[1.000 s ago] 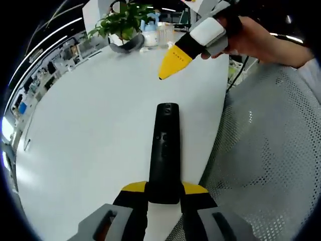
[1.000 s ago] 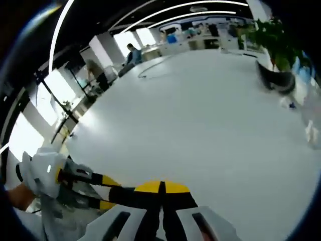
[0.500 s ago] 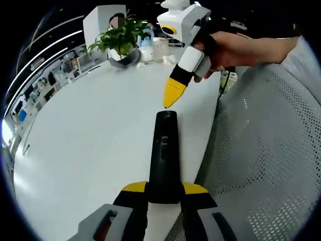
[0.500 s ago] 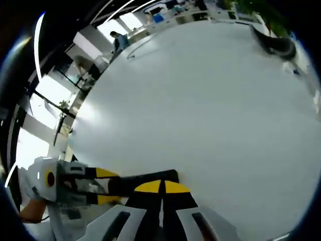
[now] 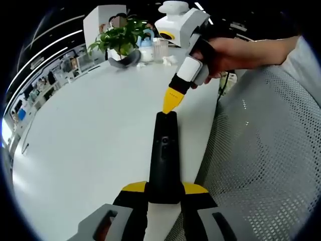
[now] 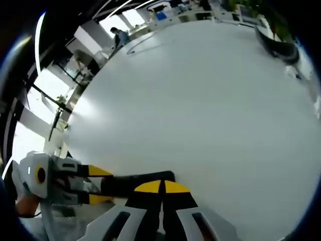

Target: Press the specified remote control buttons in sequence, fully releasing each button before pressing the next.

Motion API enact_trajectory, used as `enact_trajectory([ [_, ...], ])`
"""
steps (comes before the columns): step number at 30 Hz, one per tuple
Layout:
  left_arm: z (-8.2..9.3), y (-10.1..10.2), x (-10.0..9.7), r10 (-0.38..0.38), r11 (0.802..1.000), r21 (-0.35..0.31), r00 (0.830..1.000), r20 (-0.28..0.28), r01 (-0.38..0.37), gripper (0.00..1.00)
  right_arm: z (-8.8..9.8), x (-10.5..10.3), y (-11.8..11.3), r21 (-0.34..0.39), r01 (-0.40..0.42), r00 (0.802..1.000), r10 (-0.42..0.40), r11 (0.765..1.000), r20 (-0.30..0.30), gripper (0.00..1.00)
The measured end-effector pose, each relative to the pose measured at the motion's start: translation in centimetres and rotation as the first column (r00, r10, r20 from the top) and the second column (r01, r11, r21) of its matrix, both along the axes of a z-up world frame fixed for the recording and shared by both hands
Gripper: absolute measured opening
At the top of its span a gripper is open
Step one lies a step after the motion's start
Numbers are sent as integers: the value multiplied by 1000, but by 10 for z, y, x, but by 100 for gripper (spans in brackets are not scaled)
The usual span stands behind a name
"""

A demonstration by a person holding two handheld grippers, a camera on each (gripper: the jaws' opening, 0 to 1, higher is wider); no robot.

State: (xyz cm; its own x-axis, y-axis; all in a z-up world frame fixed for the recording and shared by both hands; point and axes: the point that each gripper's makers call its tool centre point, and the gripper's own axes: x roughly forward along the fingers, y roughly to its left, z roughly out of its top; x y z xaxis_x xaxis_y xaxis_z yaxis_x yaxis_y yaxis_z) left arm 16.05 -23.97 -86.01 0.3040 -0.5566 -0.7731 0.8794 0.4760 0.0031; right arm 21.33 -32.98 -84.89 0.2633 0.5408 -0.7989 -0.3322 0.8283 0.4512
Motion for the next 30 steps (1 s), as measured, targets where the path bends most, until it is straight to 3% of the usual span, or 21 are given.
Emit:
enact_trajectory([
  [8,0,-1,0,8,1000,-11,1000,-3,-8,24,-1,-1,2,-22,-22,1000,22,1000,15,0],
  [22,1,-1,0,5,1000,-15,1000,-1,-5,24,0,-1,1,59,40,998,-37,997,-55,0],
  [30,0,-2,-1,0,1000,-16,1000,1,0,24,2,-2,2,31,11,999,-9,999,-41,0],
])
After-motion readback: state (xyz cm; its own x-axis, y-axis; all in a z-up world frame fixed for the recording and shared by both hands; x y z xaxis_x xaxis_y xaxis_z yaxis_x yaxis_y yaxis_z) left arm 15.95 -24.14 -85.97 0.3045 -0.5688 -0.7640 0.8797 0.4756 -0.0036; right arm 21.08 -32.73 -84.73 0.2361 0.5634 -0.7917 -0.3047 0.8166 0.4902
